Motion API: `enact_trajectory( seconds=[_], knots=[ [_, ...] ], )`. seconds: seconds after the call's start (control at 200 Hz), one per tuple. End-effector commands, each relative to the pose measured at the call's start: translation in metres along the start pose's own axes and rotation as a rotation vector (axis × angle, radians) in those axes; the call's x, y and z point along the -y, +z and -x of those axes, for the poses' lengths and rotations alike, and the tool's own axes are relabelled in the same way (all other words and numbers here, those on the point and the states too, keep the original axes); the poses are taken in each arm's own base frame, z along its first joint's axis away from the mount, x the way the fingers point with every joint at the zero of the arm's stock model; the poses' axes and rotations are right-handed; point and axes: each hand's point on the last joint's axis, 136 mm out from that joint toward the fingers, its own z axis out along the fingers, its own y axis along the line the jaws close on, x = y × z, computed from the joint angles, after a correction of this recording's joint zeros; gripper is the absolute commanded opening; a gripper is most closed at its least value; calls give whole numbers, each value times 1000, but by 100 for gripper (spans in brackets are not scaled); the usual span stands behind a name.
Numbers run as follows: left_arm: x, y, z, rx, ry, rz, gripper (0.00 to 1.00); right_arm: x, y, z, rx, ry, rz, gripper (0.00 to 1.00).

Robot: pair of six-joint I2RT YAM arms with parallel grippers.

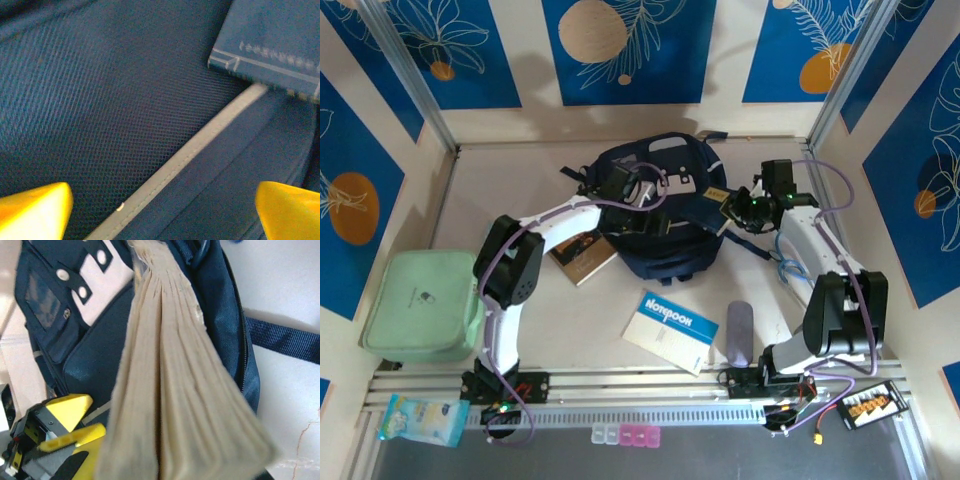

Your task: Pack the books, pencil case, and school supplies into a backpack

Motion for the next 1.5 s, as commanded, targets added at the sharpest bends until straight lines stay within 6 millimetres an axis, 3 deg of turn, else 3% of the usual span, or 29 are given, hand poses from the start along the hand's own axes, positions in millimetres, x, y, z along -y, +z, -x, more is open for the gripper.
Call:
enact_trajectory(
  seconds=[0.0,0.19,0.355,0.62,0.76,1.0,1.185,1.43,1.495],
  knots=[
    [16,-17,1,-37,346,34,100,-18,-49,25,151,-21,65,8],
    [37,-18,-1,-61,561,-30,98,12,-84,28,225,81,58,9],
    [46,-4,-10,-135,684,-55,88,14,-95,24,226,112,111,9],
    [45,13,-16,-190,788,-46,85,19,-93,23,216,147,119,9],
    [41,22,-20,-220,836,-38,70,23,-88,21,204,168,117,9],
    [23,34,-26,-272,914,18,73,24,-89,23,206,175,119,9],
    [29,27,-6,-209,909,46,39,24,-90,23,206,185,119,9],
    [59,-7,23,-77,874,-18,9,27,-101,22,237,194,111,9],
    [64,-16,31,-53,842,-35,6,28,-105,22,250,200,109,9]
  ],
)
